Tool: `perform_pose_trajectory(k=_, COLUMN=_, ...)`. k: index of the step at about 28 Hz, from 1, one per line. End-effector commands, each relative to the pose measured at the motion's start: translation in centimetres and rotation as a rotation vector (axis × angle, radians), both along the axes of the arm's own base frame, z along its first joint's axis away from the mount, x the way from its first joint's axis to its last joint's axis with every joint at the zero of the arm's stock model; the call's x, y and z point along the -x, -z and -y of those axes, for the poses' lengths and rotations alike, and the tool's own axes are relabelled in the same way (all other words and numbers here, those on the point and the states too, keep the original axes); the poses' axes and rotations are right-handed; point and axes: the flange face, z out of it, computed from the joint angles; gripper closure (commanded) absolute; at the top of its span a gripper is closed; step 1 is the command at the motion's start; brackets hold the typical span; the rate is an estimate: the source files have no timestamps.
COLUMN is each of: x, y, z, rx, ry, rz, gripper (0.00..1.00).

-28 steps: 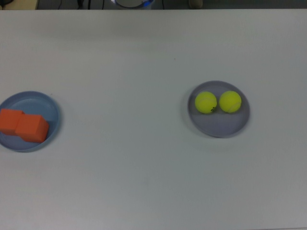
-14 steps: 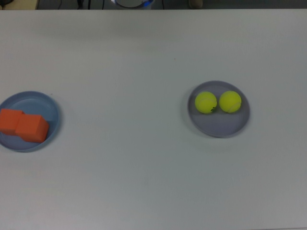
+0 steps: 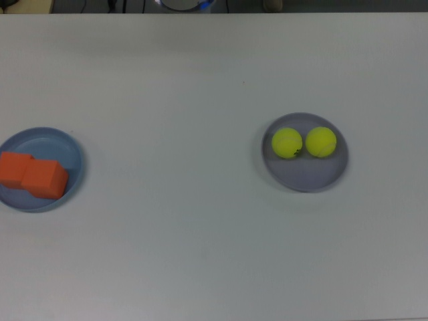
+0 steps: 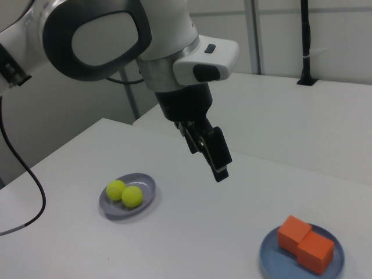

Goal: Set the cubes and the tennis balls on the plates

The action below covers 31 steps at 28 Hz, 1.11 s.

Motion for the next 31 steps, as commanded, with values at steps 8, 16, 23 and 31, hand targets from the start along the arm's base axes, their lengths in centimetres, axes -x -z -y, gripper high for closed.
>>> perform_pose_trajectory(k=8, x=0.9, y=-0.7, z=0.2, rx=-0.021, ry=-0.020, rz=0.014, gripper=0.00)
perform_pose_trajectory(k=16, x=1.0, y=-0.9, z=0.1, rx=-0.021, ry=-0.020, rz=0.017, gripper=0.00)
perform_pose_trajectory(k=23, x=1.1, y=-1.0, z=0.1, rx=-0.020, ry=-0.020, rz=0.020, gripper=0.00)
perform_pose_trajectory(k=31, x=1.5, y=-1.5, z=0.1, rx=-0.020, ry=-0.018, rz=0.024, gripper=0.00)
